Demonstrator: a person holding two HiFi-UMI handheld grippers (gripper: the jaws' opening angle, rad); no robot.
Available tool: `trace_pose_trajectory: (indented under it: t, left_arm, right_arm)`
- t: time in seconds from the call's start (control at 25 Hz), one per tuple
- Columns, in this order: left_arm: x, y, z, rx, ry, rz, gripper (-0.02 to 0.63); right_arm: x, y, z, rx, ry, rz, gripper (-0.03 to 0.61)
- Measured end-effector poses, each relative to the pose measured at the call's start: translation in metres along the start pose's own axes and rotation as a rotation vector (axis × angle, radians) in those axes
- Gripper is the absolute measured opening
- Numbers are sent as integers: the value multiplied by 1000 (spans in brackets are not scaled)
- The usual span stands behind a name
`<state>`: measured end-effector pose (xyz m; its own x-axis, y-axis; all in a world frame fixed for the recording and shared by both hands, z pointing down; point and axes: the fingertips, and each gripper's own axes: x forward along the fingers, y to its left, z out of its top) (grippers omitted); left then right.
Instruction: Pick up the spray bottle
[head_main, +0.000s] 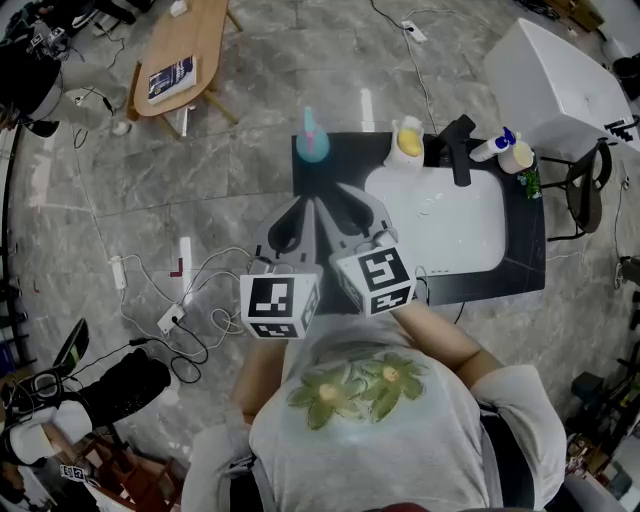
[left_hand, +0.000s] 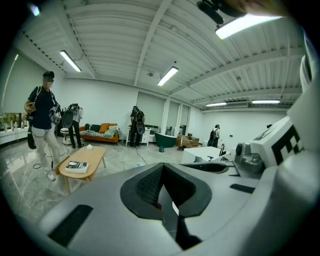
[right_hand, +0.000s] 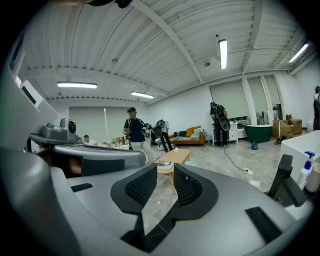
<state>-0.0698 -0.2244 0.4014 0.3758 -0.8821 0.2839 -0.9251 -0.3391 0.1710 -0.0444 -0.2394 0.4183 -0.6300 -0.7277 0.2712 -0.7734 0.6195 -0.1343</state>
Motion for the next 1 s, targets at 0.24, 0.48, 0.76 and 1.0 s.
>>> trace_pose_trajectory:
  t: [0.24, 0.48, 0.76, 1.0]
  left_arm:
    - [6, 4, -4, -12, 4, -1, 8]
    - [12, 9, -2, -5, 3, 0, 8]
    - [17, 14, -5, -8, 11, 2, 8]
    - [22, 18, -7, -14, 15, 8, 8]
  right_arm:
    - [8, -5, -4, -11, 17, -10, 94]
    - [18, -11, -5, -14, 22, -23, 107]
    - [33, -17, -5, -12, 23, -44, 107]
    - [45, -22, -6, -4, 29, -53, 107]
